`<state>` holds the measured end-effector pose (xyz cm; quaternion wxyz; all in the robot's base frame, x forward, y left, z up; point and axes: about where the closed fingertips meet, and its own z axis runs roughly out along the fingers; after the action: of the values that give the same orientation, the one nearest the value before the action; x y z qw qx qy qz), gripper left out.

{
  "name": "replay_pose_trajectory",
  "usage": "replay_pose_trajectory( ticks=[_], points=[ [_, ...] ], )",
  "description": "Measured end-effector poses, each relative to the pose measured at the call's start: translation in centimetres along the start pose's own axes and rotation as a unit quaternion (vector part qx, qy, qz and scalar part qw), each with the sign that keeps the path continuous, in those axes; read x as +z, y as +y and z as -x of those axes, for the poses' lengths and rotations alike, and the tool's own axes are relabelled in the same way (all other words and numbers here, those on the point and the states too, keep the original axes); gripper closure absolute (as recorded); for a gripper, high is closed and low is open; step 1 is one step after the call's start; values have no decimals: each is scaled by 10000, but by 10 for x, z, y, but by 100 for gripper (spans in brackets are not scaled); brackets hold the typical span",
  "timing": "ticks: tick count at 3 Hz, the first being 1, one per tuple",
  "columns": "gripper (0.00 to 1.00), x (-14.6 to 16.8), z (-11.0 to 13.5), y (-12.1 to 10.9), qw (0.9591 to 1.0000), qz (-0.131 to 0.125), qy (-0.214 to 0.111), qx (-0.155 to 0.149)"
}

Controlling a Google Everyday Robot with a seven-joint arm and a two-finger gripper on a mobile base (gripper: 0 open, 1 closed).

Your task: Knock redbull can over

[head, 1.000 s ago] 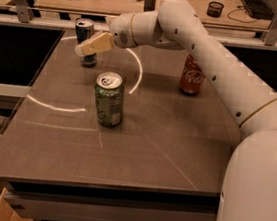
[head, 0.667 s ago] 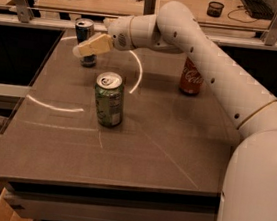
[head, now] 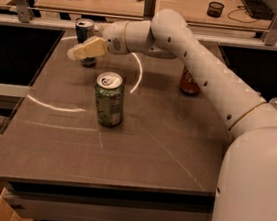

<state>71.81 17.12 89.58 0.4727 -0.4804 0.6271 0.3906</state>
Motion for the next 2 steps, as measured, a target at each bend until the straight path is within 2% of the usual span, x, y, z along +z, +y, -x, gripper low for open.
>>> replay_pose_trajectory(
  ticks=[1, 2],
  points=[
    [0, 2, -2, 1, 10000, 17, -5, 23],
    [16, 8, -6, 1, 10000, 32, -35, 65]
  ],
)
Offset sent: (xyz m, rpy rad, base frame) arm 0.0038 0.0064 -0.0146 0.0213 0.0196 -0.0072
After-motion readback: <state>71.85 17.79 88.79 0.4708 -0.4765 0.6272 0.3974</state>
